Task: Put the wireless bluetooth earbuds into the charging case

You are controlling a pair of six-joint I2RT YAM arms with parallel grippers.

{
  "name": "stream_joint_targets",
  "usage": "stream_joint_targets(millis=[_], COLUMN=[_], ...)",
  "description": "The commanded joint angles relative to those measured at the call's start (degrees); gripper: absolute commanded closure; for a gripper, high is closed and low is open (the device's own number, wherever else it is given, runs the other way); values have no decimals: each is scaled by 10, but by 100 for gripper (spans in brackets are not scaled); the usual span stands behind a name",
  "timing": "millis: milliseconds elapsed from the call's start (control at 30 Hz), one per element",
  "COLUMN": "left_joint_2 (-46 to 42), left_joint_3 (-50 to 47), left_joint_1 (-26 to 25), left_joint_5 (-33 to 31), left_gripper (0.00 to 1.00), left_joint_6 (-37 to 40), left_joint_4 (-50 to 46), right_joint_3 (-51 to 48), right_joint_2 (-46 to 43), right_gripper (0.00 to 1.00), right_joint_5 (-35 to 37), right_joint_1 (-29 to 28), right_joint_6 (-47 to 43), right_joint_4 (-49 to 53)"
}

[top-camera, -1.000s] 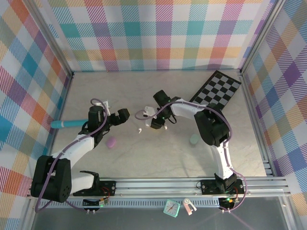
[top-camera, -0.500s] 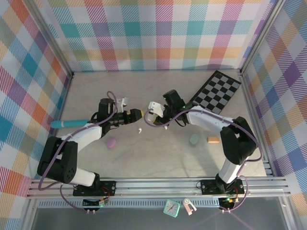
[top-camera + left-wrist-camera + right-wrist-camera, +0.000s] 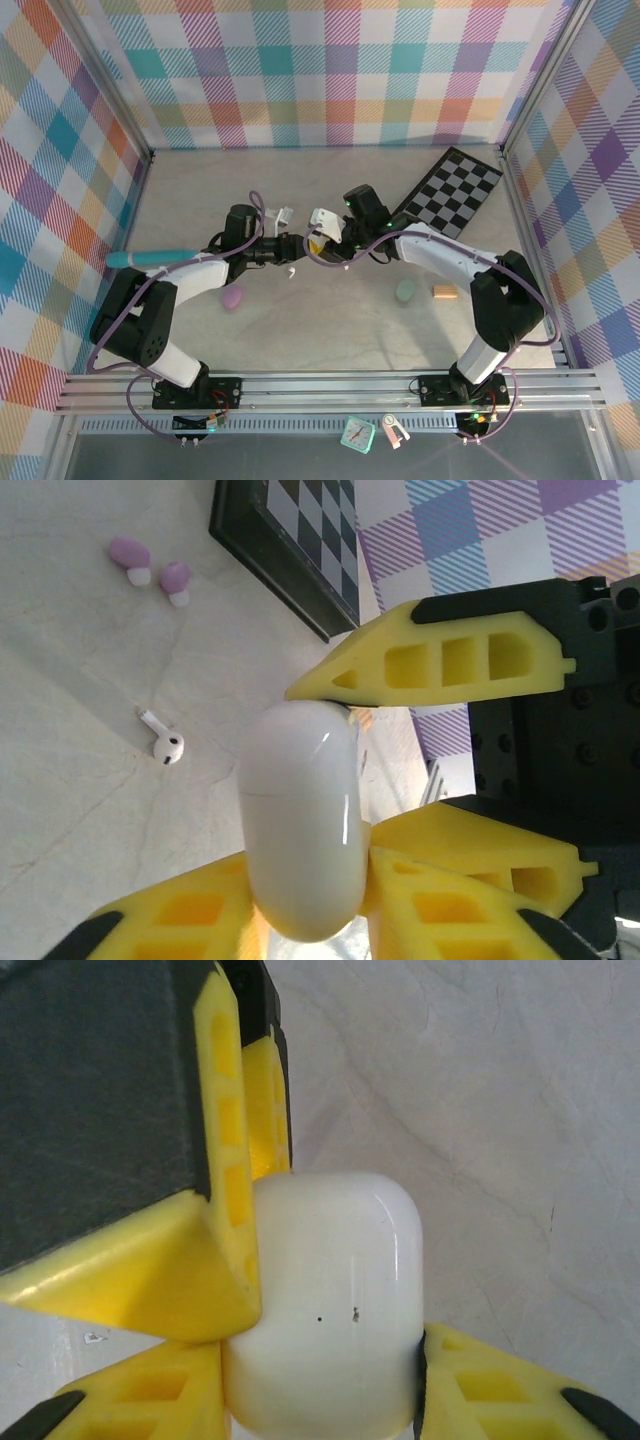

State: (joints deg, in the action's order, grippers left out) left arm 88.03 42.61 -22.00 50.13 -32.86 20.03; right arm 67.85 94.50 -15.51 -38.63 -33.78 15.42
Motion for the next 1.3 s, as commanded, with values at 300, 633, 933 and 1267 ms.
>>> stream_joint_targets(millis=[300, 633, 933, 1267], left_joint_2=[17, 13, -24, 0], left_joint_3=[10, 8, -62, -76], left_joint_1=[-5, -7, -7, -35], left_joint_5=[33, 38, 54, 98], left_gripper=[69, 86, 86, 81], left_joint_6=[-18, -32, 14, 66], left_joint_4=[69, 97, 293, 574], right_joint_3=[-14, -23, -70, -111], right_joint_2=[-34, -44, -123, -214], right_gripper=[60, 56, 29, 33], right_joint_5=[-50, -39, -123, -439], right_joint_1=[-5, -4, 27, 127], right_joint_6=[-1, 0, 60, 272], right_joint_4=[4, 8, -27, -106])
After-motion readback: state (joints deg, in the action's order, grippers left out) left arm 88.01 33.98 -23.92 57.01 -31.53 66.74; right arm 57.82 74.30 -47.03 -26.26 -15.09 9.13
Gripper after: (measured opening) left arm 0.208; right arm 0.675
